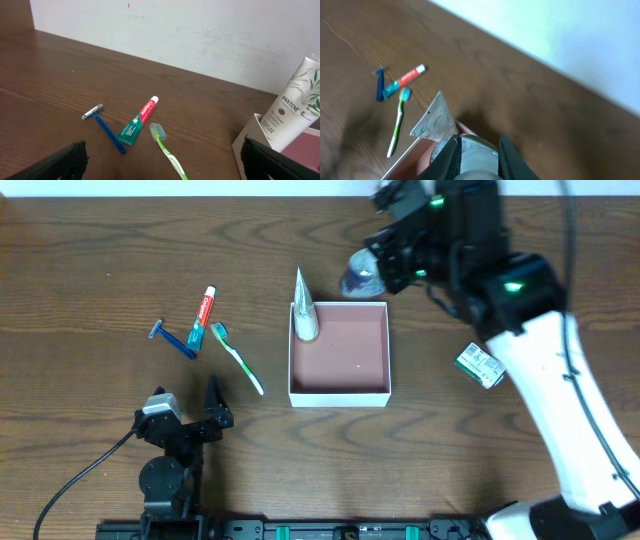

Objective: Pack container
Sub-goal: 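Carry the soap bottle into the box beside the tube and release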

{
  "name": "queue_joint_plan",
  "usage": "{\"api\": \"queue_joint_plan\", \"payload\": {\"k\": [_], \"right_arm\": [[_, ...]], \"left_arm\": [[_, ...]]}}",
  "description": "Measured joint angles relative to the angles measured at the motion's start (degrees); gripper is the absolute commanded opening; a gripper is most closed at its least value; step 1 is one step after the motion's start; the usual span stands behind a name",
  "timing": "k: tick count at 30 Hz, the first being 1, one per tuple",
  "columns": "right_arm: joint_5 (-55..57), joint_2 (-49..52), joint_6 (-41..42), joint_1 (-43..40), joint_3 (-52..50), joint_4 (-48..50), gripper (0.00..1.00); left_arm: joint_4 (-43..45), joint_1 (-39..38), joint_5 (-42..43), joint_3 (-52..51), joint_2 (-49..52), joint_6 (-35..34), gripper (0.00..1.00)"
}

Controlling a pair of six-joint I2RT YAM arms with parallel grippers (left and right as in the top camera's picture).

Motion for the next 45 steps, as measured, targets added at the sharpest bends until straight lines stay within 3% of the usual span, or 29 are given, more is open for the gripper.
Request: {"api": "queue_joint_plan", "payload": {"k": [10,21,34,45], "right_arm": [[6.9,11.0,8.0,3.0,-1.8,0.0,0.02],[12.2,13.6,11.4,5.7,-1.8,3.8,0.02],[15.2,17.7,9.8,9.0,-1.9,6.1,0.01],[15.0,17.7,3.3,9.0,-5.0,10.0,0.01]], "left_arm": [[0.0,0.0,0.0,0.0,0.0,0.0,0.98],[0.0,0.0,0.0,0.0,0.0,0.0,0.98],[0.0,0.0,0.0,0.0,0.0,0.0,0.98],[0.0,0.0,0.0,0.0,0.0,0.0,0.98]]}}
